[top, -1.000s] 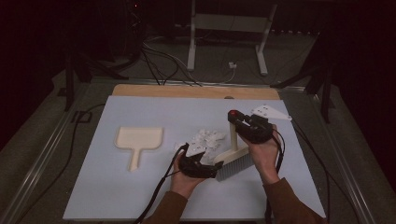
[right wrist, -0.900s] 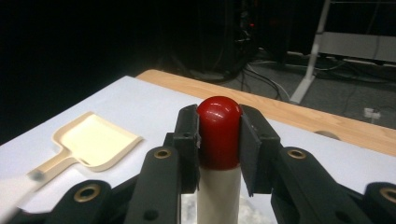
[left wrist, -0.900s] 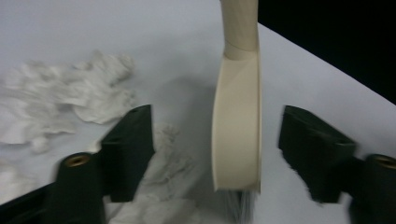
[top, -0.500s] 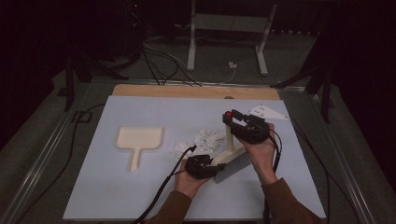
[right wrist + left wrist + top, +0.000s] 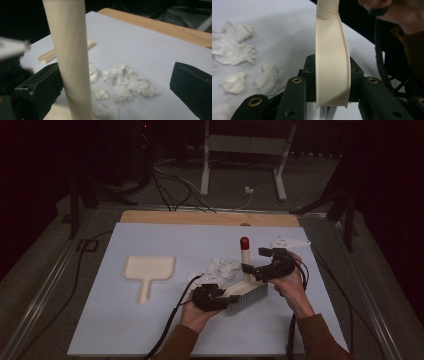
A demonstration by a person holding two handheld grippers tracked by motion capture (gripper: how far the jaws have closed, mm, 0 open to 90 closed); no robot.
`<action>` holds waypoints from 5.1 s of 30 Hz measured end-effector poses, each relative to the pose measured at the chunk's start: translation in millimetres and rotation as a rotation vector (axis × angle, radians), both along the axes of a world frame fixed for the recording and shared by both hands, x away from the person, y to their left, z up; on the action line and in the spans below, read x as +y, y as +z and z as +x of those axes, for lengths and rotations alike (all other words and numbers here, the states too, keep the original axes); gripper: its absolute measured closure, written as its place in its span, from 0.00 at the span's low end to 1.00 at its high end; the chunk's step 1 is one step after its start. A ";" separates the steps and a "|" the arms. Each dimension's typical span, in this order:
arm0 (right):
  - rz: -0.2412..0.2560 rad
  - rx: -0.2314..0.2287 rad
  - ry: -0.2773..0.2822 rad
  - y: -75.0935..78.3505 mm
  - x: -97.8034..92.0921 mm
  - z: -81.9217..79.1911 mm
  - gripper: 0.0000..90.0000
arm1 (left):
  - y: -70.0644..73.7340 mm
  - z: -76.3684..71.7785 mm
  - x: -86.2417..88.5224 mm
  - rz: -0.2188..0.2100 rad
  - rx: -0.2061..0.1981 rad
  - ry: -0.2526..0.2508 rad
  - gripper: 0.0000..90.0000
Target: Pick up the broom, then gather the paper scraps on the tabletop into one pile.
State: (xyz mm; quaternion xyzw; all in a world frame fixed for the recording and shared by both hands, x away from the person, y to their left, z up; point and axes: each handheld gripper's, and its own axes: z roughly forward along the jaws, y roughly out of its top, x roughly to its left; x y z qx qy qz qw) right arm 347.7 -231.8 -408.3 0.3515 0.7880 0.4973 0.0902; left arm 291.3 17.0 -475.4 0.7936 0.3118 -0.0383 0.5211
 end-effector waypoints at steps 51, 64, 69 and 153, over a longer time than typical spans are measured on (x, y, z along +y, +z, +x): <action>-0.090 0.157 0.796 -17.4 85.5 -11.7 0.74 | 37.9 -15.7 104.1 -0.004 -0.128 -0.119 0.55; -0.087 0.161 0.726 -23.9 82.7 -0.7 0.74 | 34.7 -25.8 159.3 0.112 -0.194 0.265 0.00; -0.093 0.162 0.723 -25.6 84.4 1.2 0.74 | 23.2 -29.4 179.7 0.152 -0.206 0.429 0.00; -0.005 0.122 0.112 -34.7 134.3 -4.5 0.74 | -4.5 -37.3 209.7 0.161 -0.189 0.642 0.00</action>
